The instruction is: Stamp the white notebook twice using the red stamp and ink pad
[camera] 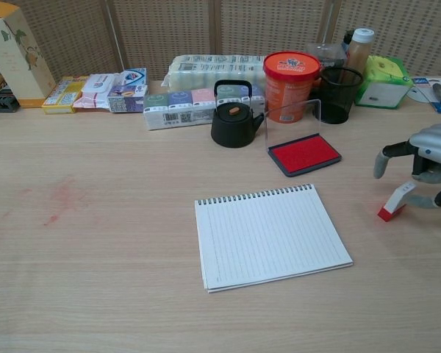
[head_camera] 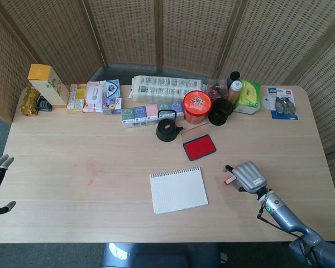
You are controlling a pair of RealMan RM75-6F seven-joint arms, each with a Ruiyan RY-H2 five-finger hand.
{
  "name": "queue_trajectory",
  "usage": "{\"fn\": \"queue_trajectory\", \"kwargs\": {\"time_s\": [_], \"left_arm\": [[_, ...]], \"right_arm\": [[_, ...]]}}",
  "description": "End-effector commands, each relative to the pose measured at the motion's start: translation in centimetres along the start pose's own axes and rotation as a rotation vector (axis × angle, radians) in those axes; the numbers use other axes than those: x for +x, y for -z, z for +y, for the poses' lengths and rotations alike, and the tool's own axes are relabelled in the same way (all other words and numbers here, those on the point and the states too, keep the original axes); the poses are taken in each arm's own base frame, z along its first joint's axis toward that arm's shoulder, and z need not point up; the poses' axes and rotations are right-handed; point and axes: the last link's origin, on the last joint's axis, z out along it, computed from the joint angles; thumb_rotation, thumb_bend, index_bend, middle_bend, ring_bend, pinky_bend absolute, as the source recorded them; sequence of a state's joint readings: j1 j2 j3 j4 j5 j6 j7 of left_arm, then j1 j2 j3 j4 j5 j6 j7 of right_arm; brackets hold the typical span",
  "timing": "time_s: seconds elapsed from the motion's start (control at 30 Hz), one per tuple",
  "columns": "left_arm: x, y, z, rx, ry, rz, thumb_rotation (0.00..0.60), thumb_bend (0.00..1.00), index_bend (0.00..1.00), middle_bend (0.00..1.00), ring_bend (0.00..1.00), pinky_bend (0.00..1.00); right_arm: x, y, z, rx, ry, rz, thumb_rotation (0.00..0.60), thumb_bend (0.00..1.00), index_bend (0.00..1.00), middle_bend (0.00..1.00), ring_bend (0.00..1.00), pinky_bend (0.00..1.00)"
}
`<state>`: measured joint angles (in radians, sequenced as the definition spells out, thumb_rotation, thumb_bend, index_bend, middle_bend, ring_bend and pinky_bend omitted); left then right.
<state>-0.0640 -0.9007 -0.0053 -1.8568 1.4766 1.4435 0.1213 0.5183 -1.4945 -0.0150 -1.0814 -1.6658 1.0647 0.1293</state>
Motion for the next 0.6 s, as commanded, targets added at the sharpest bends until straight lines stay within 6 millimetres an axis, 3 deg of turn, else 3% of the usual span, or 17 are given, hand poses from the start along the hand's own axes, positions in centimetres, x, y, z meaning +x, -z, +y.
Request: {"fn": "queue_trajectory", "kwargs": {"time_s": [0.03,0.6], "left_arm": [[0.0,0.0,0.0,0.001,0.0,0.0,0.6,0.0,0.0,0.0,0.0,0.0],[0.1,0.1,-0.1,0.001,0.005,0.005,0.6,0.0,0.0,0.0,0.0,0.0]], "right_arm": [[-0.1,-0.2,-0.1,-0.004,-0.005,0.005,0.6,0.37,0.35,1.0,1.0,1.0],[-0.4,-1.2,-0.7,-0.058,-0.136,0.044,0.6,0.37,0.35,1.0,1.0,1.0]]}}
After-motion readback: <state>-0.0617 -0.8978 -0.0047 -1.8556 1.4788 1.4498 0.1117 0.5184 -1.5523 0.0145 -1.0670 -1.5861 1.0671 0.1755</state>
